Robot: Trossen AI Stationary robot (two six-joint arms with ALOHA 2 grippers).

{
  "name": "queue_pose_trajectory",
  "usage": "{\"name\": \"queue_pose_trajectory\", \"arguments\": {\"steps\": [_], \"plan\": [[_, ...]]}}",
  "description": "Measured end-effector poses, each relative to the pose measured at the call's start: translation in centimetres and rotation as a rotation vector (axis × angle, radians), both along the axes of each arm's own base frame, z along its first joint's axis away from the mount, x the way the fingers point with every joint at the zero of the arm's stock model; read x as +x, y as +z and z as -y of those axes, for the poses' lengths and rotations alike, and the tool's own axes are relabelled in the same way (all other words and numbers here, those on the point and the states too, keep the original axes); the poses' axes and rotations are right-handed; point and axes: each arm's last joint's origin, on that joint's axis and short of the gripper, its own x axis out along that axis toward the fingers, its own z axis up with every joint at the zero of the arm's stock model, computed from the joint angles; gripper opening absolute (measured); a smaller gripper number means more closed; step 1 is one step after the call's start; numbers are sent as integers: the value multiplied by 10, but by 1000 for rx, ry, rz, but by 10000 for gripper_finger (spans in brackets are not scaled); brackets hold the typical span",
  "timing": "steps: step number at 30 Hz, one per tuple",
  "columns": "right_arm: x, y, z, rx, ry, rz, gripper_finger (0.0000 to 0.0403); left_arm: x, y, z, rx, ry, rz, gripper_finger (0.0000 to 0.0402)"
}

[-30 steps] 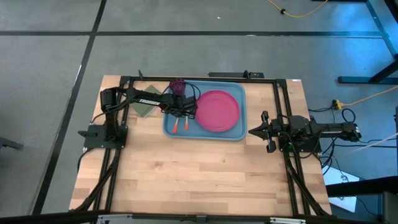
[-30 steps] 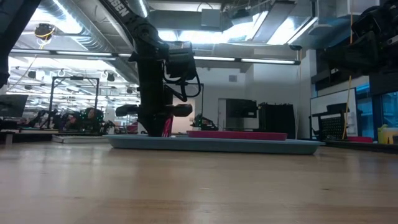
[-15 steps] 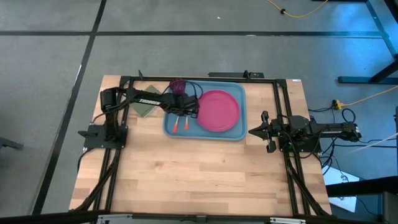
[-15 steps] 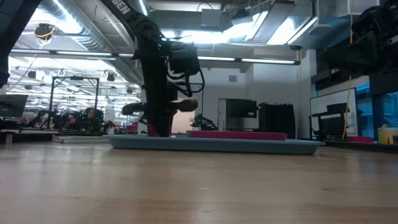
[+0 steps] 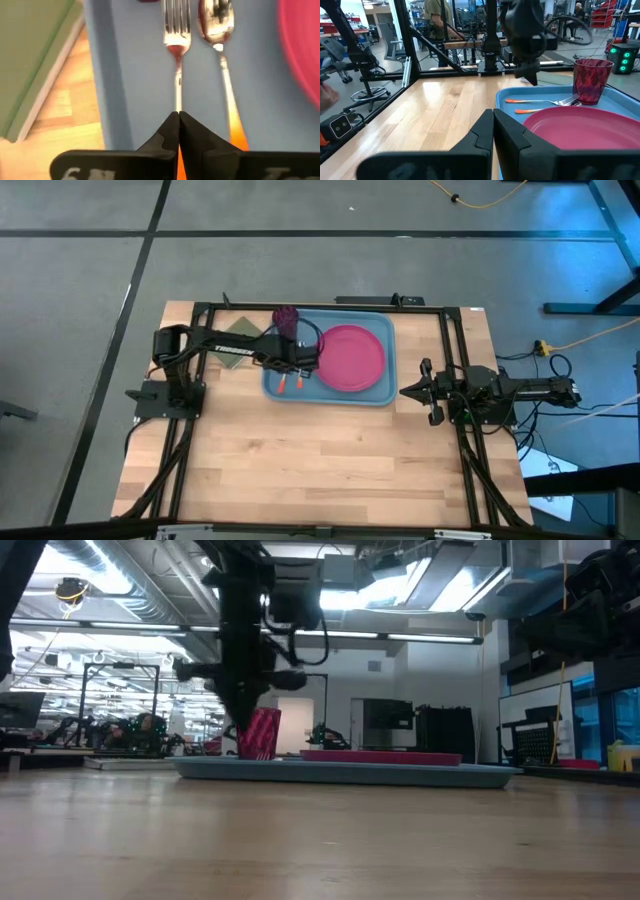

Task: Pick and place plate/cup/fork/spoon on tray
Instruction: Adjust the orange fork on the blue tray

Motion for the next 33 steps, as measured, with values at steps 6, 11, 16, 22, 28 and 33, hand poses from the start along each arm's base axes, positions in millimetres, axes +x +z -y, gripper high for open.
{"name": "queue_pose_trajectory", "arguments": {"steps": [6,11,16,22,28,33], "plan": [[0,0,0,0,0,0,16,-7,-20,9,-19,37,-5,0],[0,0,0,0,0,0,16,-13,-33,16,-25,66,-9,0],[0,0,0,0,0,1,16,-16,-41,25,-9,86,5,0],[0,0,0,0,0,0,17,-16,-45,30,-5,95,0,0],[0,0,0,0,0,0,17,-14,-50,31,-1,108,-7,0],[0,0,0,0,0,0,17,-12,-54,32,-9,110,-4,0]]}}
